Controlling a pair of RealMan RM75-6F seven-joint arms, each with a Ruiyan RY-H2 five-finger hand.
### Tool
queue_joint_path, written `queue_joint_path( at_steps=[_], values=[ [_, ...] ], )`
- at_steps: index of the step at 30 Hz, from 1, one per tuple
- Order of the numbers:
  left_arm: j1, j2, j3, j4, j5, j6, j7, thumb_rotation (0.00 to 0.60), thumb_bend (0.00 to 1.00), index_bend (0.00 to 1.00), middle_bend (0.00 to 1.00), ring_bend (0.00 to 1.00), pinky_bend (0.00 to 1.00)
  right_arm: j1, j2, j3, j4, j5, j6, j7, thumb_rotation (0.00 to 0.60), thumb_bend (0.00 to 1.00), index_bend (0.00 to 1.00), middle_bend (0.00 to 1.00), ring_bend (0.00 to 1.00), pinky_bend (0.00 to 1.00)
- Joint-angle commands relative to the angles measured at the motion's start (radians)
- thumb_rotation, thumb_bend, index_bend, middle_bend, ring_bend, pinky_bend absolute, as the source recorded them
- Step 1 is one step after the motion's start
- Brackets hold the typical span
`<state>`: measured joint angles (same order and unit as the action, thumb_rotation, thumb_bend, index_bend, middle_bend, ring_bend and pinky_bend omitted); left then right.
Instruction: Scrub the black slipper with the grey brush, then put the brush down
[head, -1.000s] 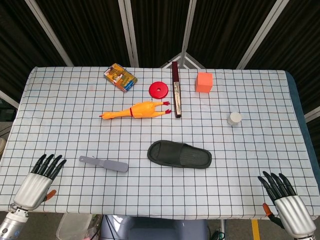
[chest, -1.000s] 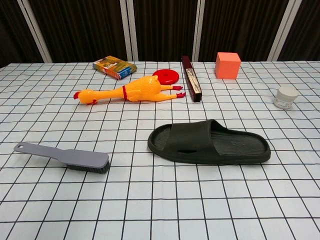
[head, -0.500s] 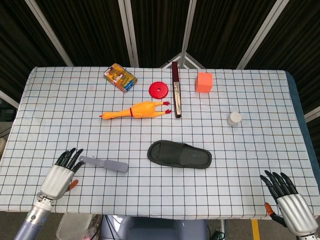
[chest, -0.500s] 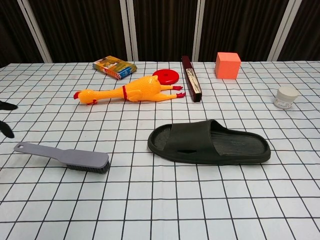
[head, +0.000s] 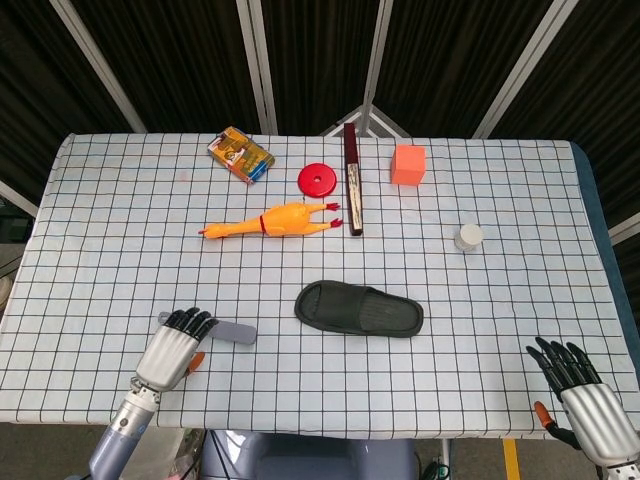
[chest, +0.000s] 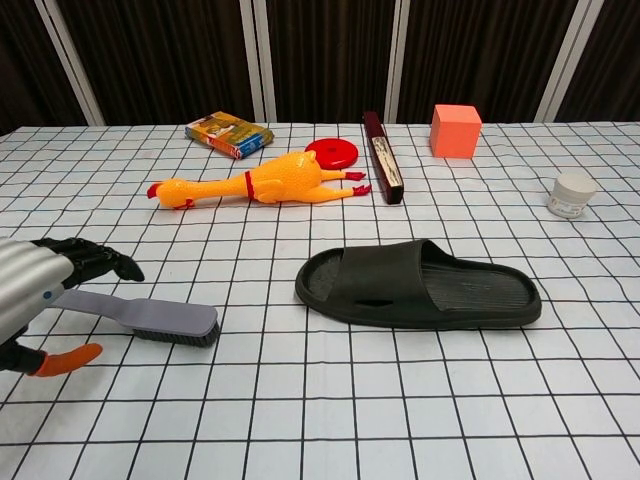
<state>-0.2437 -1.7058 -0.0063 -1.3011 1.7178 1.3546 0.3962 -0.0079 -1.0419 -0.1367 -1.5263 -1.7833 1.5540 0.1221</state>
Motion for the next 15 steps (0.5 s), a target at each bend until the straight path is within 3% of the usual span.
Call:
queue_joint_path(
  at_steps=[1, 15],
  values=[
    [-0.013, -0.018, -0.014, -0.025, -0.03, -0.023, -0.024, 0.6, 0.31, 0.26, 0.38, 0.35, 0.4, 0.004, 0.002, 0.004, 0.006, 0.011, -0.007, 0.014, 0.6, 0.48, 0.0, 0.0, 0.0, 0.0],
    [-0.069, -0.073, -0.053, -0.01, -0.099, -0.096, 0.023, 0.6, 0.32, 0.27, 0.39, 0.35, 0.4, 0.014, 0.007, 0.014, 0.016, 0.038, -0.026, 0.041, 0.6, 0.48, 0.0, 0.0, 0.0, 0.0]
  ],
)
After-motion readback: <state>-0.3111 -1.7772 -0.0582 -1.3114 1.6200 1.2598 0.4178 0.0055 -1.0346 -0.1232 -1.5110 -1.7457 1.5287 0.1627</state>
